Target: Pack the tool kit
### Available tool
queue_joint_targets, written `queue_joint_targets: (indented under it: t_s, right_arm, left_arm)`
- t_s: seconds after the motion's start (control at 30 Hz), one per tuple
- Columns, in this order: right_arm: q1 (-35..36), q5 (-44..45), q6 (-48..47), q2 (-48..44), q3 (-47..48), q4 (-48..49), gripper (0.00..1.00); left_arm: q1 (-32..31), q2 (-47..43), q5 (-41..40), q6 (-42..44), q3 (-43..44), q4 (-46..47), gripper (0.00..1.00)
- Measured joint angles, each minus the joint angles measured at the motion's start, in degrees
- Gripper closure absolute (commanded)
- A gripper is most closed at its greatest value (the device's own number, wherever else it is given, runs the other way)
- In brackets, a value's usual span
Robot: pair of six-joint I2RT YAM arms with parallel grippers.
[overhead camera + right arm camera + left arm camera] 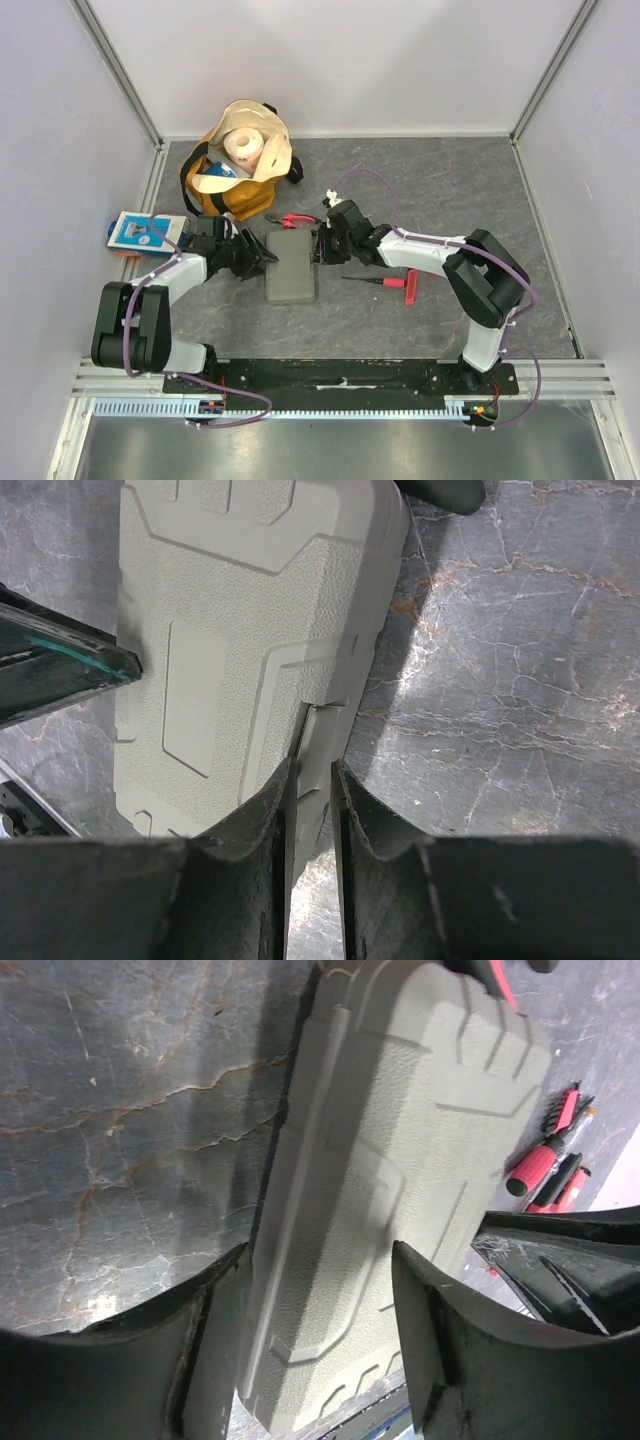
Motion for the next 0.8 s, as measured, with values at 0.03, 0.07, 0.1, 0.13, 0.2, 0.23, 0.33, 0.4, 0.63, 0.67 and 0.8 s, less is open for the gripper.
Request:
queue_joint_targets:
  t_s: [0.03,0.07,0.1,0.13,0.2,0.23,0.33,0.4,0.63,0.67,0.8]
  right_arm:
    - [0.0,0.0,0.0,0.0,0.0,0.0,0.74]
    - [0.0,0.0,0.0,0.2,0.0,-0.1,0.74]
    - [0.0,0.0,0.0,0.3,0.0,0.0,0.74]
    - [0.0,0.1,0.0,0.3,0.1,-0.1,0.74]
    - [0.0,0.3,-0.2,0.4,0.3,-0.5,0.74]
    - [0.1,0.5,-0.4,0.4,0.5,-0.7,0.74]
    - [0.6,1.5,-1.3,1.0,2.0,-2.6,0.75]
    - [1.3,2.9,-2.2,1.6,3.8,-4.7,0.76]
    - [7.0,15.9,-5.2,5.5,13.2,-14.8,0.83]
    - [8.1,18.4,-5.2,6.3,14.7,-16.3,0.83]
    - [11.3,27.1,-5.1,8.6,18.9,-21.0,0.84]
  left_arm:
    - [0.0,0.7,0.2,0.2,0.0,0.0,0.46]
    - [0.0,1.4,0.3,0.2,0.0,-0.1,0.47]
    - [0.0,2.0,1.1,0.1,0.1,0.2,0.47]
    - [0.0,2.3,1.6,0.2,0.4,0.2,0.47]
    - [0.0,2.6,1.8,0.2,0.6,0.1,0.47]
    - [0.0,2.6,1.9,0.2,0.7,0.0,0.47]
    - [0.0,2.7,1.7,0.4,0.9,-0.5,0.47]
    - [0.0,2.7,1.5,0.6,1.2,-1.6,0.47]
    - [-1.0,2.2,-2.9,1.7,4.2,-7.9,0.5]
    - [-1.1,2.1,-3.6,1.8,4.7,-9.0,0.5]
    - [-1.7,2.0,-5.9,1.9,6.2,-12.1,0.51]
